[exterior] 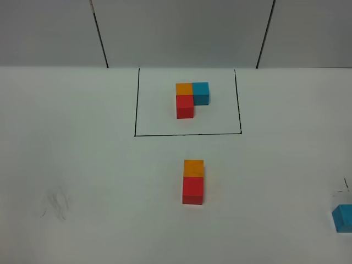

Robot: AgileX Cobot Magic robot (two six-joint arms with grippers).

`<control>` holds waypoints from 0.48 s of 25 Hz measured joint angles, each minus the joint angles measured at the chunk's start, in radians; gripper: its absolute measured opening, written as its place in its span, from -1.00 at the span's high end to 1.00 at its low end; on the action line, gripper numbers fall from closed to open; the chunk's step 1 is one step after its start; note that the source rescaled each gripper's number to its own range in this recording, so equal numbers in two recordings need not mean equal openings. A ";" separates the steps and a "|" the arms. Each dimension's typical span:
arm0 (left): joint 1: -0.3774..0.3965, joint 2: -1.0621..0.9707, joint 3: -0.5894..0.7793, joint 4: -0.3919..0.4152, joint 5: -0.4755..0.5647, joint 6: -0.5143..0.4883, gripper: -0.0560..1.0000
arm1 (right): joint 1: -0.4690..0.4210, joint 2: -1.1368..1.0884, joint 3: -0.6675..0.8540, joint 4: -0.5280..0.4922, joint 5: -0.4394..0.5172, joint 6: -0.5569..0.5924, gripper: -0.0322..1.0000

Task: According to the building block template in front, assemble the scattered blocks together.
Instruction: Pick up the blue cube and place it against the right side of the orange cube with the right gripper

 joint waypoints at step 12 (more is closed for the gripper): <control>0.000 0.000 0.000 0.000 0.000 0.000 -0.19 | 0.015 -0.075 0.303 0.113 -0.302 -0.005 -0.72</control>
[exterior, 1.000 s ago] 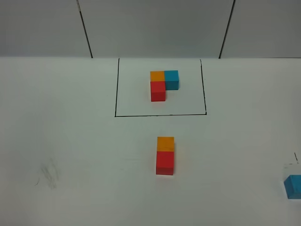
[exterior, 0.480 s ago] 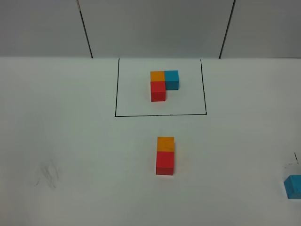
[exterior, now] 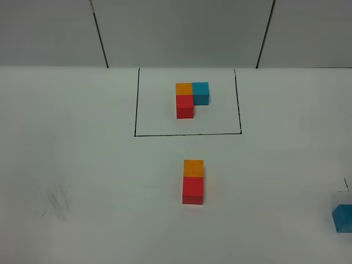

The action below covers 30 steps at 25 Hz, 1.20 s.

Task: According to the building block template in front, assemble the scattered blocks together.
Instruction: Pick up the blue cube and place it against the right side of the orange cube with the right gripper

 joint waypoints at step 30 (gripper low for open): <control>0.000 0.000 0.000 0.000 0.000 0.000 -0.19 | 0.004 0.389 0.118 -0.008 -0.355 0.032 -0.71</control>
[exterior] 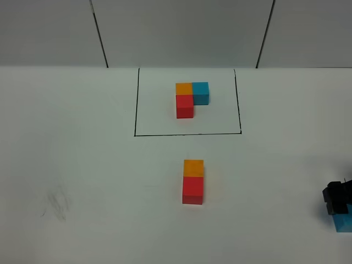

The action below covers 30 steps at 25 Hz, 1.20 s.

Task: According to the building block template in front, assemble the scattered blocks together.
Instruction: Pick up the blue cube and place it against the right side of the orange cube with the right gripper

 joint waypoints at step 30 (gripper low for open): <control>0.000 0.000 0.000 0.000 0.000 0.000 -0.19 | 0.000 0.097 0.000 0.023 -0.018 0.000 0.05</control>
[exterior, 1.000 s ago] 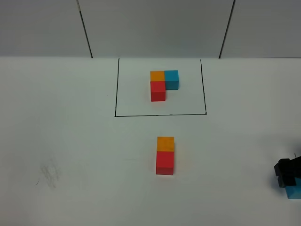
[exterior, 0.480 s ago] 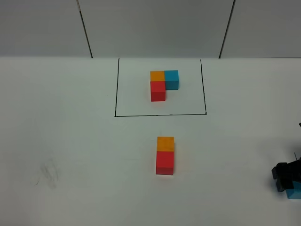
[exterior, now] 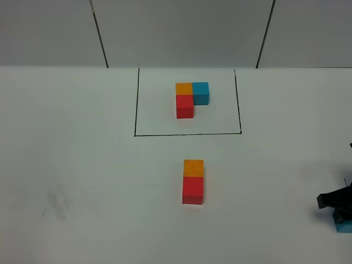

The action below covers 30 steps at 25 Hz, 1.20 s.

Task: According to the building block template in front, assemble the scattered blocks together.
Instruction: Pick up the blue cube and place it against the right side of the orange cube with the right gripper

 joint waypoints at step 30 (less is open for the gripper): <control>0.000 0.000 0.000 0.000 0.000 0.000 -0.19 | 0.236 -0.027 -0.387 -0.019 0.293 -0.568 0.05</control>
